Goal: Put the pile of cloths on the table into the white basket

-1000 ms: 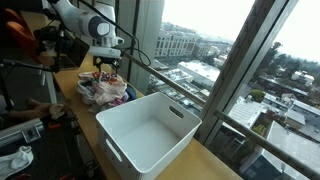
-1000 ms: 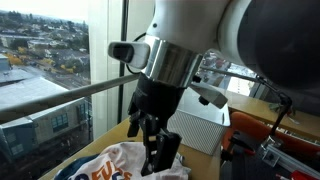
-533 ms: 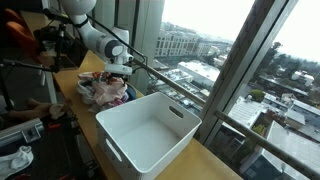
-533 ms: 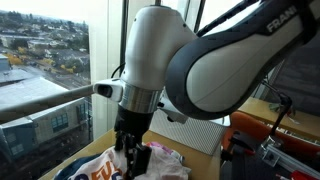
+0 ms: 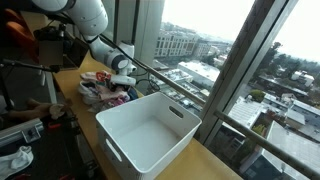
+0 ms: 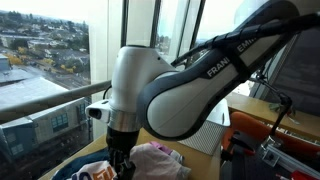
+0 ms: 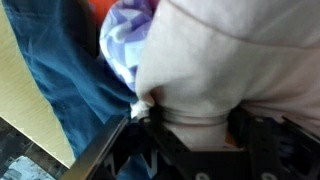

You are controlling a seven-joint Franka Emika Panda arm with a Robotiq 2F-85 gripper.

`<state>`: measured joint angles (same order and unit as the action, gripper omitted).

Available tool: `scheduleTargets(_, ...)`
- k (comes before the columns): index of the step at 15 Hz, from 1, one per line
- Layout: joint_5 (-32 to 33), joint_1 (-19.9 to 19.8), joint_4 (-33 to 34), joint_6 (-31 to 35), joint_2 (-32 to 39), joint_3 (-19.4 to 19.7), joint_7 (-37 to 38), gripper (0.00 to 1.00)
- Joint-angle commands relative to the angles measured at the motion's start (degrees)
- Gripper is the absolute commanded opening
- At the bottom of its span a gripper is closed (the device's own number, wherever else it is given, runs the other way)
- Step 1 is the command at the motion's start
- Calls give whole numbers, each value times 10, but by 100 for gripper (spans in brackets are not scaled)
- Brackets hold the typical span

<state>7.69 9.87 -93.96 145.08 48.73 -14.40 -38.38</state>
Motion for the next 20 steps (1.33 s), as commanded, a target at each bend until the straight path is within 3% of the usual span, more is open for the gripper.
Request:
scheduleTargets(1,2,-12,40,-31,17,-12,-11,36)
scheduleTargets(6,6,-14,24,-66,-35,-3,-2,1)
scheduleTargets(20,-5,-85,-57,-144,-321,38,-7,3)
